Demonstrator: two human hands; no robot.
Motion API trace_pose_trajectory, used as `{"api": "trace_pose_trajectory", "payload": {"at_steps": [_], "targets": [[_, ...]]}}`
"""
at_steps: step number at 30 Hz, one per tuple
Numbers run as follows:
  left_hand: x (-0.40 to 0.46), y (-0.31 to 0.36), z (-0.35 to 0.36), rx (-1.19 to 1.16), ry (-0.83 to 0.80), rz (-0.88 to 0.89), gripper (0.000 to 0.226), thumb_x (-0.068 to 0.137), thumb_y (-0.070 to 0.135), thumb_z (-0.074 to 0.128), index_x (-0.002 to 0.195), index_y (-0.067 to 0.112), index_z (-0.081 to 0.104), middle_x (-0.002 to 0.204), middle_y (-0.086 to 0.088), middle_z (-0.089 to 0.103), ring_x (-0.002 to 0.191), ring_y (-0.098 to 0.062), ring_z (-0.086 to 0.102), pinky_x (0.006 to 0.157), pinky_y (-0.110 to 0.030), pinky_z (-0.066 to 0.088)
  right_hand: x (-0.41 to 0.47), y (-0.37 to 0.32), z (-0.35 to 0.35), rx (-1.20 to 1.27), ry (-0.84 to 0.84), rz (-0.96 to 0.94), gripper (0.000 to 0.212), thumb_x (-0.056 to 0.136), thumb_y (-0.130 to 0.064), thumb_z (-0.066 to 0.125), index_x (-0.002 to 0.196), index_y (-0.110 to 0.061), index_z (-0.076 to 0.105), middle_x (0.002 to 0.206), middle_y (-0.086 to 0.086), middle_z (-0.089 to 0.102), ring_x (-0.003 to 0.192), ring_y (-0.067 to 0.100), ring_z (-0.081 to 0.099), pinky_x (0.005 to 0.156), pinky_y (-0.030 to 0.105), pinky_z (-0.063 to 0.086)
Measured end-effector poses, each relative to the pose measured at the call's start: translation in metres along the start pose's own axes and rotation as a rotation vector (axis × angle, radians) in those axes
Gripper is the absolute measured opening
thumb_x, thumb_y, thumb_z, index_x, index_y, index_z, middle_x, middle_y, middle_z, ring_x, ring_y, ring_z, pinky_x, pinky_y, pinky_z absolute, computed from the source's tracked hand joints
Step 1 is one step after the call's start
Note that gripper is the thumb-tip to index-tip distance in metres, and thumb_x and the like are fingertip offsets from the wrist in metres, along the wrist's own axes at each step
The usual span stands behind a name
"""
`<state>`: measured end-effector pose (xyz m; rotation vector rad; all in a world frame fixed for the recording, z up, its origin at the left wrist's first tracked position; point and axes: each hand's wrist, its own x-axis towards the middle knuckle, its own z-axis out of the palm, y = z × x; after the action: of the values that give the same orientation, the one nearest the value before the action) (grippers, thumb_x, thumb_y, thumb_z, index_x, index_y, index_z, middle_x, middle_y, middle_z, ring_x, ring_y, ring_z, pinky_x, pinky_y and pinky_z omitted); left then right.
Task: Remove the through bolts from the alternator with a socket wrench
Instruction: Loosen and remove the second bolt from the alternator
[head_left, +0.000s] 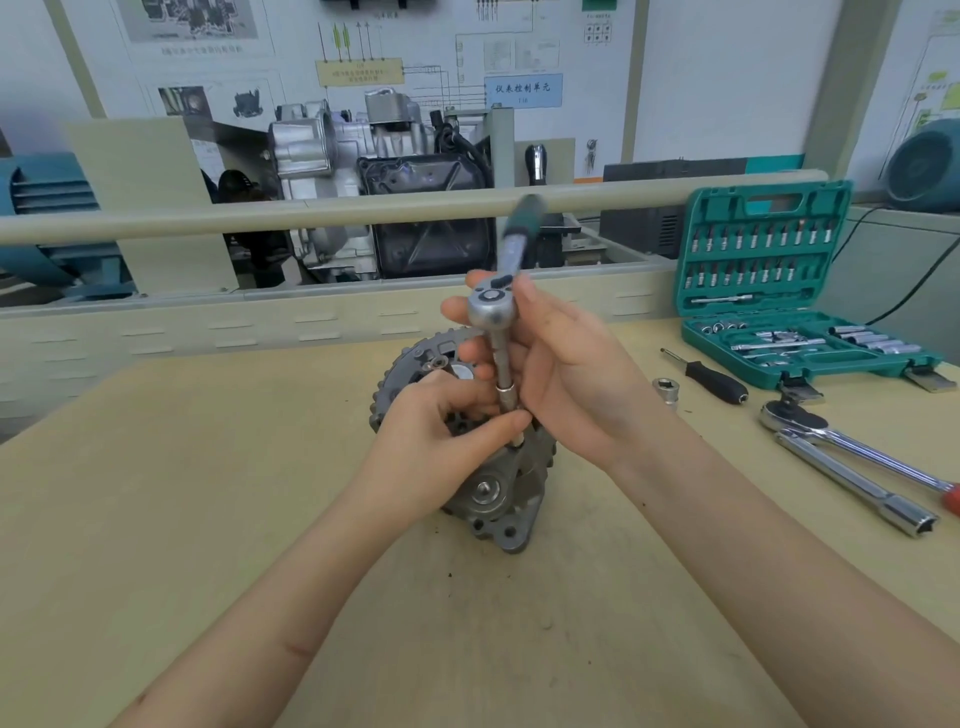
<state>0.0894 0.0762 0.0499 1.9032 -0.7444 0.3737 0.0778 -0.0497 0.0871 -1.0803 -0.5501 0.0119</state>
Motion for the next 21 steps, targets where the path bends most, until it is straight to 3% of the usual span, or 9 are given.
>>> {"api": "trace_pose_trajectory", "payload": {"at_steps": [4,10,12,14,16,19,21], "targets": [[-0.001,-0.002,0.002,0.014,0.055,0.009,0.012,0.071,0.018,0.072,0.062,0.019,0.064,0.066,0.002,0.065,0.077,-0.021,0.059,0.073,-0.042,0.048,-0.002,0.001,0.004,-0.018,-0.018,0.024,0.028,0.073,-0.031,0.051,0.094,-0.014,0.057,0.08,0.0,0.07,0.056,0.006,0.06,0.054,0.02,0.049],[0.0,0.002,0.007,0.067,0.103,-0.004,0.013,0.066,0.035,0.067,0.059,0.024,0.064,0.061,0.023,0.062,0.072,-0.004,0.05,0.07,-0.023,0.041,0.0,0.001,-0.002,0.14,0.065,-0.044,0.019,0.069,-0.019,0.057,0.086,-0.018,0.05,0.07,-0.002,0.063,0.056,0.012,0.06,0.054,0.021,0.05],[-0.001,0.001,0.007,0.077,0.111,0.017,0.01,0.068,0.034,0.067,0.06,0.029,0.064,0.063,0.016,0.063,0.074,-0.005,0.05,0.07,-0.019,0.04,0.001,0.003,-0.004,0.134,0.093,-0.04,0.023,0.07,-0.025,0.055,0.091,-0.014,0.055,0.072,-0.003,0.064,0.057,0.009,0.061,0.056,0.019,0.05],[-0.004,0.0,0.007,0.088,0.096,0.035,0.012,0.073,0.025,0.069,0.062,0.028,0.064,0.066,0.005,0.062,0.076,-0.006,0.05,0.073,-0.022,0.041,0.003,0.003,-0.005,0.076,0.108,-0.011,0.038,0.072,-0.035,0.05,0.097,-0.007,0.058,0.074,-0.004,0.067,0.056,0.005,0.06,0.056,0.016,0.049],[-0.004,0.0,0.008,0.072,0.068,0.029,0.013,0.076,0.018,0.069,0.066,0.025,0.066,0.069,0.002,0.064,0.078,-0.009,0.05,0.075,-0.026,0.041,0.004,0.003,-0.006,0.05,0.1,0.01,0.038,0.076,-0.04,0.045,0.09,-0.01,0.063,0.075,-0.006,0.07,0.054,0.003,0.057,0.054,0.015,0.048],[-0.005,0.001,0.008,0.068,0.091,0.024,0.014,0.075,0.017,0.07,0.065,0.027,0.066,0.065,0.01,0.064,0.078,-0.006,0.05,0.076,-0.027,0.04,0.003,0.002,-0.005,0.049,0.058,0.009,0.034,0.076,-0.039,0.047,0.081,-0.014,0.069,0.075,-0.004,0.068,0.054,0.004,0.056,0.055,0.016,0.048],[-0.005,0.001,0.009,0.082,0.117,0.019,0.014,0.073,0.018,0.072,0.063,0.026,0.066,0.062,0.015,0.062,0.077,-0.005,0.05,0.08,-0.035,0.041,0.002,0.003,-0.004,0.05,0.04,-0.024,0.027,0.076,-0.035,0.05,0.087,-0.013,0.059,0.077,-0.005,0.067,0.056,0.005,0.057,0.057,0.018,0.047]]}}
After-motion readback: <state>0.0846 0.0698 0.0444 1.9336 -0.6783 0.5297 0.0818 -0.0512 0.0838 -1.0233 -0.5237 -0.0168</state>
